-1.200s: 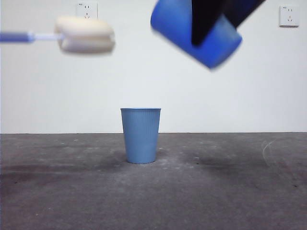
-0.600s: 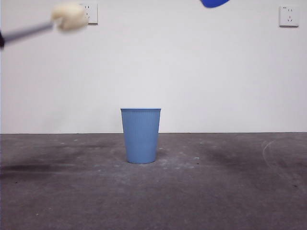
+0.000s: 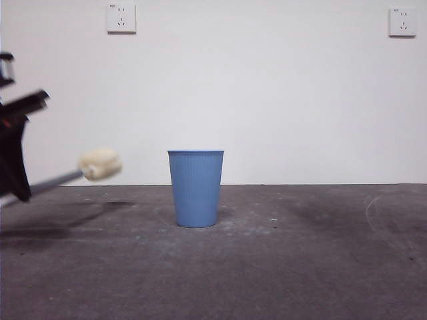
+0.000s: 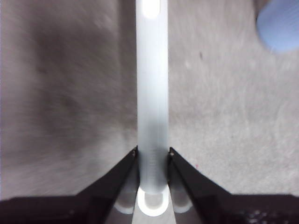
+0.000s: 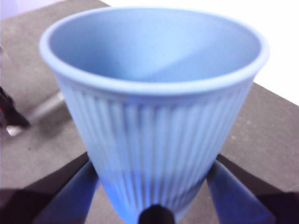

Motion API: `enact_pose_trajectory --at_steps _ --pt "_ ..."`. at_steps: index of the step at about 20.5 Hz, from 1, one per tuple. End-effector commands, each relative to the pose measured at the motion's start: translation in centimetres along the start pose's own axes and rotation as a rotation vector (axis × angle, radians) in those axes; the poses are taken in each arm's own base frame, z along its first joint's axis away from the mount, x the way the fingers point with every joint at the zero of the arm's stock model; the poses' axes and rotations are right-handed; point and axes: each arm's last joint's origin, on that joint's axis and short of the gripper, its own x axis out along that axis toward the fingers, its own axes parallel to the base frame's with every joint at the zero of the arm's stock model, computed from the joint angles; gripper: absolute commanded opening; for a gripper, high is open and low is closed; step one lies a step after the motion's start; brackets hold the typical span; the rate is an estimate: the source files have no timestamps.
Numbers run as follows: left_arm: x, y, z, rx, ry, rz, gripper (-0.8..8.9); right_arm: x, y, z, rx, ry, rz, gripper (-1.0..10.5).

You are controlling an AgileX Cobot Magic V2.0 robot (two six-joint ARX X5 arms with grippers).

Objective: Pick up the cup brush,pick up the cup,insert the brush into the cup,clean the cup,put the cup brush back,put the cup back to the fixed position on the table

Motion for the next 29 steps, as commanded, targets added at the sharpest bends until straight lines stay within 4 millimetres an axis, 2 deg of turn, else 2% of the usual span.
enact_pose_trajectory --at_steps 1,7,12,16,17,21,25,29 --pt "1.5 0.1 0.1 0.004 0.016 -0.004 -0.12 0.0 0.0 0.1 0.016 -0.007 0.0 -0.1" --pt "4.1 0.0 -0.1 -0.028 0.064 0.04 -0.12 0.0 0.1 -0.1 0.021 0.017 0.006 -0.1" --pt "4.5 -0.3 -0.1 -0.051 0.057 0.09 0.13 0.0 0.1 -0.2 0.021 0.017 0.005 -0.1" --pt "4.4 -0.3 -0.2 -0.053 0.071 0.08 3.57 0.0 0.1 -0.2 0.021 0.017 0.006 -0.1" --pt "4.4 -0.3 -0.3 -0.055 0.081 0.083 3.84 0.0 0.1 -0.2 0.021 0.017 0.005 -0.1" --pt "4.3 -0.2 -0.6 -0.059 0.11 0.09 3.84 0.0 0.1 -0.2 0.021 0.017 0.005 -0.1" --pt "2.8 -0.6 -0.5 -0.036 0.073 0.08 3.86 0.1 0.1 0.0 0.013 -0.005 -0.01 -0.1" --pt "-1.1 -1.3 -0.3 0.025 -0.059 0.048 3.86 1.9 0.4 -0.9 0.03 -0.068 -0.076 -0.1"
